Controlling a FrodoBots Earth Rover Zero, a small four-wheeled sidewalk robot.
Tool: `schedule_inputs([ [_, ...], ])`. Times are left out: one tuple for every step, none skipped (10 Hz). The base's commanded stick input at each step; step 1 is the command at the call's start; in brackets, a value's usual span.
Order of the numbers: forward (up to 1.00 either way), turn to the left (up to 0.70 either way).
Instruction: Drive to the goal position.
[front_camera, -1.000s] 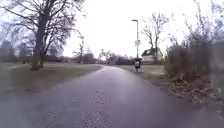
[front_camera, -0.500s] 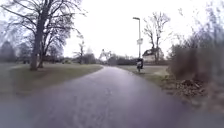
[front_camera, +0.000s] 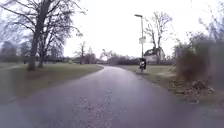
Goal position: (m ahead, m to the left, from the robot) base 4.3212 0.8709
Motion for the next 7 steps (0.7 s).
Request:
schedule_inputs([
  [1.0, 0.0],
  [1.0, 0.0],
  [1.0, 0.0],
  [1.0, 0.0],
  [1.0, 0.0],
  [1.0, 0.0],
  [1.0, 0.0],
])
